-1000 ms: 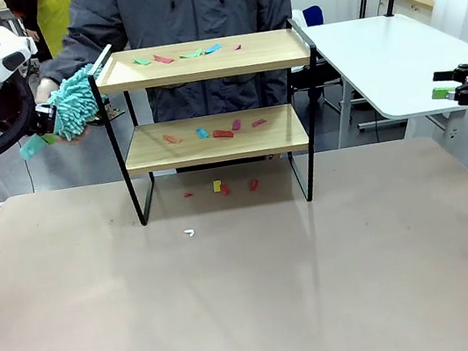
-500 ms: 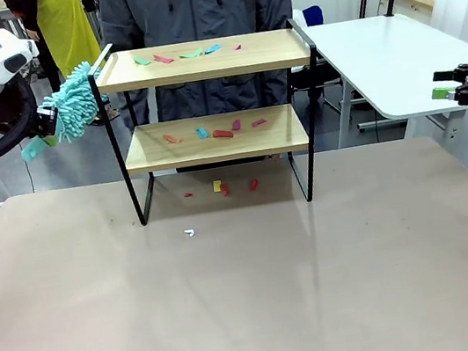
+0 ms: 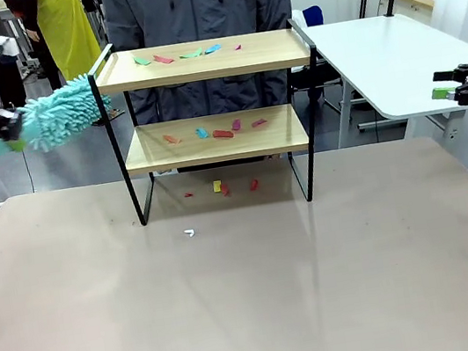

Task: Clean the shelf.
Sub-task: Clean the specific section of the Shelf indicated by the human with the Duster.

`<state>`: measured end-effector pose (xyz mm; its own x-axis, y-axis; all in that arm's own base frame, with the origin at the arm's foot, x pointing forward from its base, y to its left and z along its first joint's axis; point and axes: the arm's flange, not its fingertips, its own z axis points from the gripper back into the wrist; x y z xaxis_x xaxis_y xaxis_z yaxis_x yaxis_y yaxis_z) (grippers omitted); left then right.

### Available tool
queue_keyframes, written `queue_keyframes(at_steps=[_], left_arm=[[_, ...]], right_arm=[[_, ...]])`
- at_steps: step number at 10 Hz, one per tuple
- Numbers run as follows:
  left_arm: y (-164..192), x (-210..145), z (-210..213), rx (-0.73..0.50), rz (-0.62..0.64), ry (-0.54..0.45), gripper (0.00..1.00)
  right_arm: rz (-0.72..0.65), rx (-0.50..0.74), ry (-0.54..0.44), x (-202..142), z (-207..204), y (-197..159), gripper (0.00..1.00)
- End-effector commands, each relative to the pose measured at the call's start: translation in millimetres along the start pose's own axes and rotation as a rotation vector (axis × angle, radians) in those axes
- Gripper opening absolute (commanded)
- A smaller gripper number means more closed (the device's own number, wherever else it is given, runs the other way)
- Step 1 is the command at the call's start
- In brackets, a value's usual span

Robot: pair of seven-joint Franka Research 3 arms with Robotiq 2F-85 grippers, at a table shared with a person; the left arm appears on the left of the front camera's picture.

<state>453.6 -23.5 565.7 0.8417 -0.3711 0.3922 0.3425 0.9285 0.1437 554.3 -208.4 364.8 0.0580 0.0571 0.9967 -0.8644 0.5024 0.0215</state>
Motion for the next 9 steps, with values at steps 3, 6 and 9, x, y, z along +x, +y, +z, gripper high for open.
queue_keyframes(at_steps=[3, 6, 9], left_arm=[[36, -38, 73, -0.074, -0.444, 0.250, 0.13], [10, -65, 99, -0.138, -0.762, 0.466, 0.13], [-33, -85, 98, -0.310, -0.977, 0.527, 0.13]], right_arm=[[-0.012, -0.011, 0.004, 7, -2, 1, 1.00], [-0.012, -0.011, 0.004, 7, -2, 1, 1.00], [-0.012, -0.011, 0.004, 7, -2, 1, 1.00]])
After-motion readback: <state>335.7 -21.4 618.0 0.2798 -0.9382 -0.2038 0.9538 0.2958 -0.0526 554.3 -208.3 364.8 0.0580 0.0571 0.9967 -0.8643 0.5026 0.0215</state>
